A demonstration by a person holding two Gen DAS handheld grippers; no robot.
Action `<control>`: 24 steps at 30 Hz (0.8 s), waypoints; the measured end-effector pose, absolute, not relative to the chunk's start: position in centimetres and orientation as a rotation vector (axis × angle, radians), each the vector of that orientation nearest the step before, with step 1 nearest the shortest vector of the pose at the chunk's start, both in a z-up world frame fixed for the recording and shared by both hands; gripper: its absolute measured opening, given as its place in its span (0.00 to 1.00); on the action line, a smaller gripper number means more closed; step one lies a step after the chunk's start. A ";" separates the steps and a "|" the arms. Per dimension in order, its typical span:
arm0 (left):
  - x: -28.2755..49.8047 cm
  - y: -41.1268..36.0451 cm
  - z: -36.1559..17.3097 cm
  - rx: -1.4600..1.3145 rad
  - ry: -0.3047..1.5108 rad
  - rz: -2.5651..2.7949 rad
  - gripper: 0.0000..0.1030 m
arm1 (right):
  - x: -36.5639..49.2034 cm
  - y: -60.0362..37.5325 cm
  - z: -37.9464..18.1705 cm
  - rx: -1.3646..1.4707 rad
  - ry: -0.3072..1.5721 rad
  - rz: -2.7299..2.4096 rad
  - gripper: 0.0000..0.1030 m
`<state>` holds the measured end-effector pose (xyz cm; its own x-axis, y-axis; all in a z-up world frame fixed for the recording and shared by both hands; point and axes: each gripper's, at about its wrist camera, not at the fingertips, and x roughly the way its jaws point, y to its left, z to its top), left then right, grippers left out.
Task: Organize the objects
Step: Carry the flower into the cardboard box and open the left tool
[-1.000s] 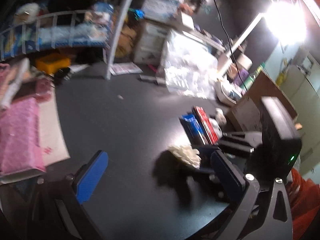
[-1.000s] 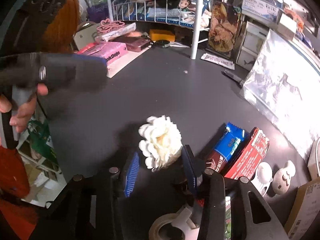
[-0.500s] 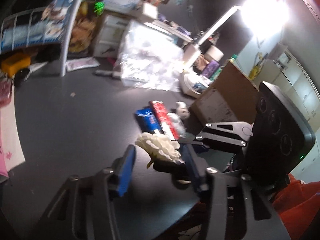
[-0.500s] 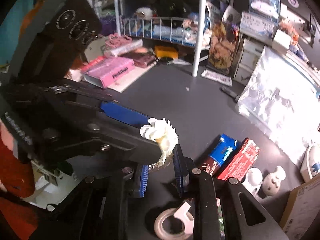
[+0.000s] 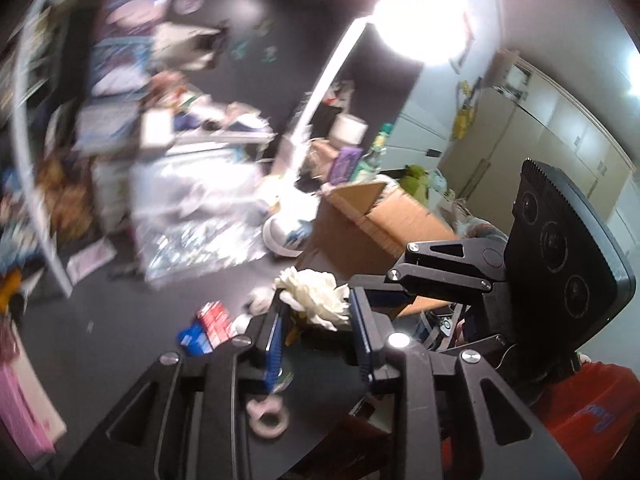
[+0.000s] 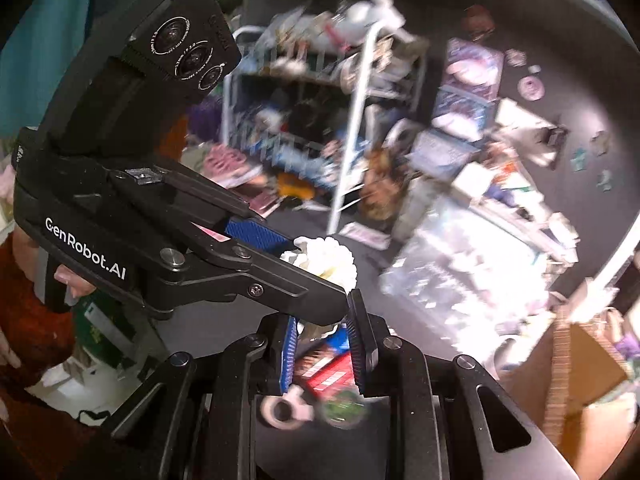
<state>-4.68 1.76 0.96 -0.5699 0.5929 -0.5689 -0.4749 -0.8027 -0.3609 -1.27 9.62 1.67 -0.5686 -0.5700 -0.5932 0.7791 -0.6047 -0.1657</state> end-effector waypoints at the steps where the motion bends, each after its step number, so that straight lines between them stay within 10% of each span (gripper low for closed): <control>1: -5.4 2.8 1.7 -0.929 -0.208 2.322 0.27 | -1.6 10.5 2.4 0.634 0.534 -2.202 0.17; 18: -17.4 17.0 2.5 -1.200 -0.080 2.077 0.28 | -10.1 24.3 4.5 1.020 0.441 -2.314 0.19; 20: -17.5 17.3 2.6 -1.203 -0.068 2.081 0.43 | -10.8 24.8 4.1 1.073 0.446 -2.314 0.26; 24: -17.5 16.9 3.3 -1.168 -0.061 2.122 0.63 | -11.4 25.7 3.6 1.106 0.455 -2.328 0.83</control>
<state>-17.50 16.87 3.29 -0.3457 0.5976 -0.7234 -0.5553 -0.7518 -0.3557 -11.42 25.67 3.60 -0.5322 -0.3084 -0.7884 0.5824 -0.8093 -0.0766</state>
